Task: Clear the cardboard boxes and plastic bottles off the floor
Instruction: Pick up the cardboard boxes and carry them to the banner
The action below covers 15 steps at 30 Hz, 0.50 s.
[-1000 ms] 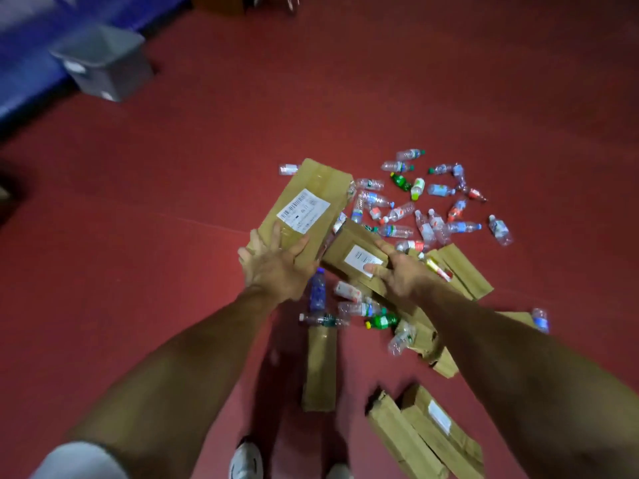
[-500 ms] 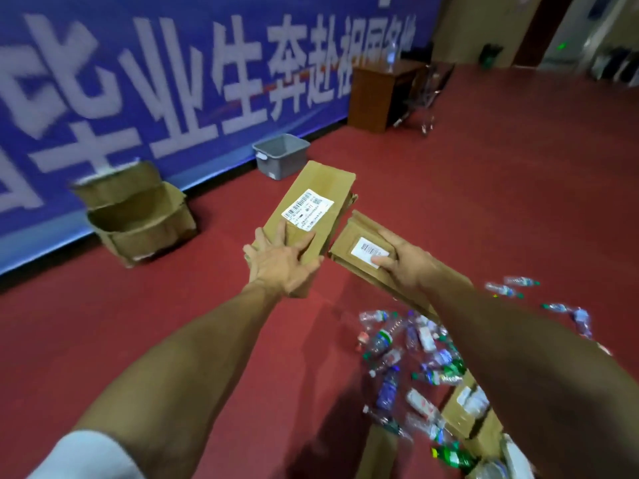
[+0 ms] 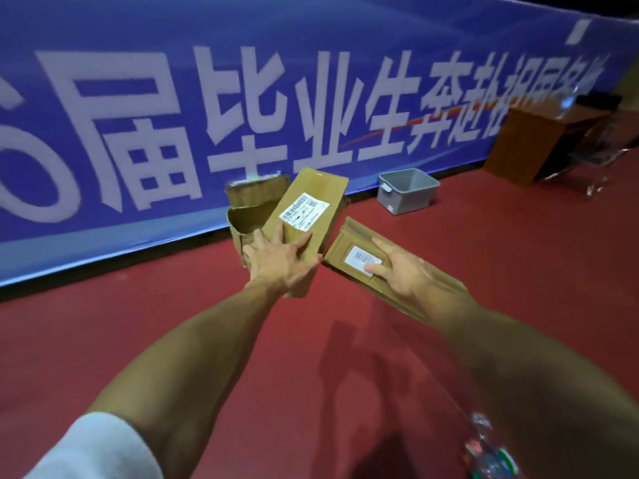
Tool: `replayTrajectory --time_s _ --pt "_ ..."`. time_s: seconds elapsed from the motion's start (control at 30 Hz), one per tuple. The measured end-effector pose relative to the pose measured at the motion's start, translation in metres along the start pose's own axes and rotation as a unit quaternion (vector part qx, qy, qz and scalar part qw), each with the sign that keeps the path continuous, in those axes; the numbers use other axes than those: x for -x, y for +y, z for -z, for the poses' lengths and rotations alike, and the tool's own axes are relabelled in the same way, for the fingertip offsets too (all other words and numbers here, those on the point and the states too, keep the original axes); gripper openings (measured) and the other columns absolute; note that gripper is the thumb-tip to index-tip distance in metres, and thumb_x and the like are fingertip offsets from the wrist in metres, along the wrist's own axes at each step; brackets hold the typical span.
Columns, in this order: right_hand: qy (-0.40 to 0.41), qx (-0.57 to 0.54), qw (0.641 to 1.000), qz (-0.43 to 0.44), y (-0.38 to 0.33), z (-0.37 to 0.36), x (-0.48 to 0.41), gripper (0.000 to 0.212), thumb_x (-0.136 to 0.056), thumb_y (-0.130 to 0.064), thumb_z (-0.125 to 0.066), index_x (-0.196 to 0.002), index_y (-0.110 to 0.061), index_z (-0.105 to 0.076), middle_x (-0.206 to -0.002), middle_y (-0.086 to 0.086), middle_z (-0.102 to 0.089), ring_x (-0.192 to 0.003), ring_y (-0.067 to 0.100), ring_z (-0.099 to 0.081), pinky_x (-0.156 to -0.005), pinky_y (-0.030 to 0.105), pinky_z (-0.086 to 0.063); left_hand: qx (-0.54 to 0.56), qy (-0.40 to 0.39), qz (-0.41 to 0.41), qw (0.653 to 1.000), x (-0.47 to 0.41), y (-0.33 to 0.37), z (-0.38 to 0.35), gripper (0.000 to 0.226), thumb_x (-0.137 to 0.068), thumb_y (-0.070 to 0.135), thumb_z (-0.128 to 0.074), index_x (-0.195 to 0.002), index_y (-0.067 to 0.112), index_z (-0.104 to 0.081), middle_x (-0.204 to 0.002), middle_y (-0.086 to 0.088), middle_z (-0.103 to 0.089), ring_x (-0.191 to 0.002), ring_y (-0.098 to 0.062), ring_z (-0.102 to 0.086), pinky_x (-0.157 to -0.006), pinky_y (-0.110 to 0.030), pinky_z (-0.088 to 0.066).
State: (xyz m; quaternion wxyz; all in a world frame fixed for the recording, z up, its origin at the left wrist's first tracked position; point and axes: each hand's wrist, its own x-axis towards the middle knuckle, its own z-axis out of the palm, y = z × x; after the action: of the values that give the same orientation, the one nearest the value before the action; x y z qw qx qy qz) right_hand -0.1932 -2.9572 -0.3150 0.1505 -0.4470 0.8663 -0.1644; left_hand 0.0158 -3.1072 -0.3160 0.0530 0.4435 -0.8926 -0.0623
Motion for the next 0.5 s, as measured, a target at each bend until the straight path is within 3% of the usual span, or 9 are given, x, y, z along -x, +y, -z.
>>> replayTrajectory --time_s 0.23,0.5 --pt "-0.035 0.022 0.999 -0.019 -0.031 -0.01 -0.134 0.074 -0.093 -0.059 -0.057 -0.156 -0.042 -0.024 -0.154 0.005 -0.045 -0.137 0.034 -0.045 -0.11 0.042 -0.034 -0.023 0.026 0.038 0.999 -0.104 -0.053 -0.006 0.065 -0.083 0.084 -0.024 -0.144 0.06 -0.032 -0.157 -0.003 -0.023 -0.127 -0.038 -0.027 -0.092 -0.051 -0.028" --pt "-0.038 0.006 0.999 0.003 -0.035 0.005 -0.355 0.08 -0.087 -0.065 -0.059 -0.155 -0.046 -0.021 -0.158 0.002 -0.038 -0.139 0.036 -0.042 -0.112 0.053 -0.035 -0.042 0.027 0.063 0.997 -0.295 -0.064 -0.017 0.067 -0.082 0.085 -0.021 -0.144 0.059 -0.029 -0.157 -0.002 -0.021 -0.133 -0.041 -0.023 -0.098 -0.055 -0.032"
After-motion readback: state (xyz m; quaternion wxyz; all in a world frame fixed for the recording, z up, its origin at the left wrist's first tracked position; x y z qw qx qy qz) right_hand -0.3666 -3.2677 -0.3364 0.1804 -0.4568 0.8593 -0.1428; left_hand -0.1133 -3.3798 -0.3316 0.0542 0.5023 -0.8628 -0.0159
